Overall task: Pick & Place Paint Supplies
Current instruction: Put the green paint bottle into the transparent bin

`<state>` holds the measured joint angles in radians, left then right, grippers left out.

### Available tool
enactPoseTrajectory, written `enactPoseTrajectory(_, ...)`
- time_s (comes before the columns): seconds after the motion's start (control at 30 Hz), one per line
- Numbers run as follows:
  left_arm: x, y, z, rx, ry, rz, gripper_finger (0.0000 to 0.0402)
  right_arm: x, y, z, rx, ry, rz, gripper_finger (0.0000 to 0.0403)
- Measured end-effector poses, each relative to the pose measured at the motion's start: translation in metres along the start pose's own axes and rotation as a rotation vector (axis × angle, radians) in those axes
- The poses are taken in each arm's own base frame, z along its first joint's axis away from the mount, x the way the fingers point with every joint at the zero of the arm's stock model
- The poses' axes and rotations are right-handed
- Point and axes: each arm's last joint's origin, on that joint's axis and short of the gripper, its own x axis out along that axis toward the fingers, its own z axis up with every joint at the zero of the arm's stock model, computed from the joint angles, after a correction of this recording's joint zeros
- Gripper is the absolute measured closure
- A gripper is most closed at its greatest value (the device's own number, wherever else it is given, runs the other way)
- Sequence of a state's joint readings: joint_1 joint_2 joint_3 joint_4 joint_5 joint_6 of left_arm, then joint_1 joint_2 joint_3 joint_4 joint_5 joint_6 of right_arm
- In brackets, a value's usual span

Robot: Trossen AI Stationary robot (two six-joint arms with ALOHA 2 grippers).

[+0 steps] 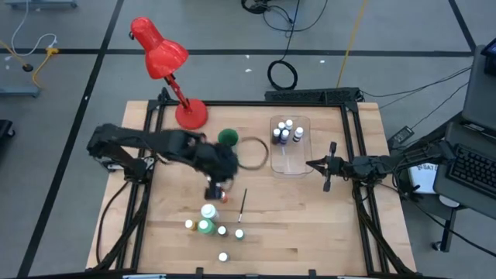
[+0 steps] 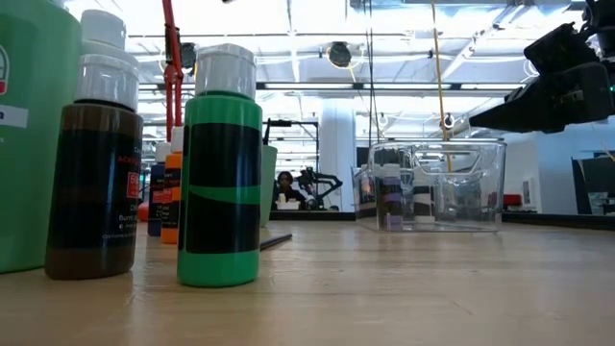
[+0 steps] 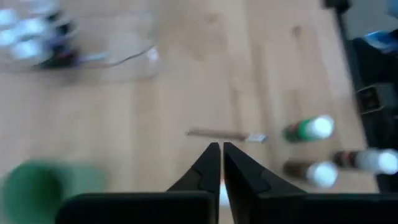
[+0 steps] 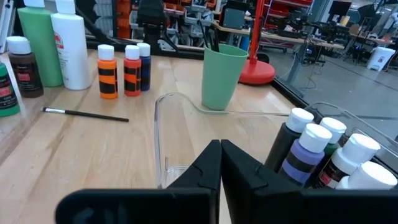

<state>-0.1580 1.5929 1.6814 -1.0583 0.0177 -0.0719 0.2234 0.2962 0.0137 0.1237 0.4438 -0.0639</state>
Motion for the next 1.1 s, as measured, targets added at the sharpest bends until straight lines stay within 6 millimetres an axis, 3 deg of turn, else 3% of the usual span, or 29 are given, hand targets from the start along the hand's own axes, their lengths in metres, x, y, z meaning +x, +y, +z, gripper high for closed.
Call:
enactPoseTrajectory(0.1,0.029,-0.013,0.000,0.021,0.029,-0.125,0.0348,0.000,0.000,0.000,0.004,0.002,0.000,0.0399)
enactPoseTrajectory(0.23,0.050,-0.034,0.001,0.058,0.068,-0.282,0.0293,0.000,0.000,-0.001,0.012,0.006,0.000,0.0399)
enactPoseTrajectory(0.47,0.098,-0.075,0.000,0.248,0.090,-0.332,0.0180,0.000,0.000,-0.001,-0.003,0.010,0.001,0.0399)
enactPoseTrajectory(0.73,0.145,-0.095,-0.012,0.316,0.178,-0.298,0.0065,0.000,0.000,-0.001,-0.007,0.015,0.001,0.0399)
enactPoseTrajectory(0.9,0.165,-0.100,-0.020,0.346,0.232,-0.314,0.0038,0.000,0.000,-0.001,-0.007,0.014,0.001,0.0399)
enactPoseTrajectory(1.1,0.173,-0.109,-0.021,0.345,0.216,-0.366,0.0052,0.000,0.000,-0.001,-0.007,0.015,0.001,0.0399)
